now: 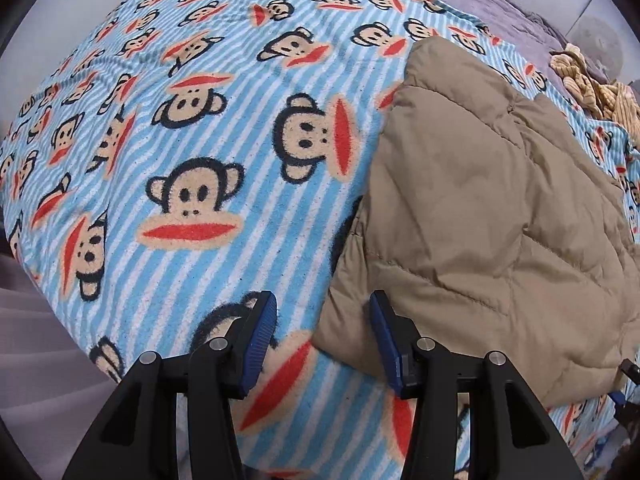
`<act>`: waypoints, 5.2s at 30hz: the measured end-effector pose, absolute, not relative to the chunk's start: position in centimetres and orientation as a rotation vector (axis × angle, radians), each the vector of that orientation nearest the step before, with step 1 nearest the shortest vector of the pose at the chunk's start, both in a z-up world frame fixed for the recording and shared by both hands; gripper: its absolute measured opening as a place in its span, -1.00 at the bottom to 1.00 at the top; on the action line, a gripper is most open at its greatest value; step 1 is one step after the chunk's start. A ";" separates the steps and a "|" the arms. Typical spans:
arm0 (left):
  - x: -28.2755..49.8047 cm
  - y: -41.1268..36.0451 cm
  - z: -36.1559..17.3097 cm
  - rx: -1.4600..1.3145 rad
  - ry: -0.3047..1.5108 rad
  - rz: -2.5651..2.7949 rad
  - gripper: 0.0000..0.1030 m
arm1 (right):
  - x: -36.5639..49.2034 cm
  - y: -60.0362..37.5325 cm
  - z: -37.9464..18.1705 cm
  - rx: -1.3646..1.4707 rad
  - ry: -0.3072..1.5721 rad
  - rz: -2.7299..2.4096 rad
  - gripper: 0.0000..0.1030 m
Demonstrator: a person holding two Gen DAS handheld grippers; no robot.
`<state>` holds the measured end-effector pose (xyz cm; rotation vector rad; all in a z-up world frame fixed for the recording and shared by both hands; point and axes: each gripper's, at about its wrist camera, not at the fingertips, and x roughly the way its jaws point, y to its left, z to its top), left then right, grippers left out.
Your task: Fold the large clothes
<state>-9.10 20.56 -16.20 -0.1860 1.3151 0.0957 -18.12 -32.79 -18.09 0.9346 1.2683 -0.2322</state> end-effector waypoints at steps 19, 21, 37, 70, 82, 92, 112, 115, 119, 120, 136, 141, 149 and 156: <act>-12.0 17.4 -11.6 -0.094 1.303 -0.058 0.78 | -18.2 -24.4 -14.9 0.853 1.285 -0.084 0.39; -12.1 17.2 -11.3 -0.076 1.311 -0.075 0.78 | -19.3 -24.4 -14.4 0.847 1.284 -0.081 0.46; -11.0 13.4 -9.7 -0.055 1.321 -0.049 0.79 | -16.8 -22.5 -11.9 0.651 1.315 0.025 0.63; -6.4 12.7 -10.0 -0.053 1.368 -0.092 0.79 | -12.3 -23.1 -11.8 0.624 1.390 0.114 0.99; -2.1 14.9 -12.8 -0.045 1.421 -0.177 0.79 | -9.2 -18.6 -13.4 0.652 1.432 0.035 0.99; -0.4 15.2 -14.4 -0.048 1.442 -0.235 0.79 | -7.1 -18.3 -13.0 0.648 1.402 -0.069 0.31; 6.8 16.8 -22.8 -0.443 1.564 -0.773 0.79 | -5.9 -16.5 -14.7 0.585 1.448 -0.097 -0.15; 6.8 14.6 -23.1 -0.369 1.579 -0.810 0.78 | -5.7 -16.3 -14.6 0.585 1.450 -0.104 -0.15; 6.7 14.0 -22.0 -0.370 1.580 -0.885 -0.20 | -5.4 -16.4 -13.4 0.569 1.428 -0.091 -0.15; 6.7 13.9 -21.5 -0.380 1.577 -0.892 -0.37 | -5.2 -16.3 -13.0 0.553 1.418 -0.091 -0.15; 2.0 7.3 -6.2 -0.376 1.429 -0.823 -0.48 | -0.2 -20.9 -15.9 0.488 1.305 0.000 -0.57; 1.1 0.3 -3.6 -0.281 1.442 -0.802 -0.48 | 2.1 -21.9 -18.8 0.583 1.292 0.048 -0.60; 0.4 -8.0 -2.6 -0.149 1.469 -0.776 -0.32 | 2.8 -24.3 -22.0 0.765 1.272 0.087 -0.81; -0.5 -9.2 -2.1 -0.097 1.457 -0.784 -0.32 | 1.0 -27.5 -20.8 0.970 1.170 0.107 -0.81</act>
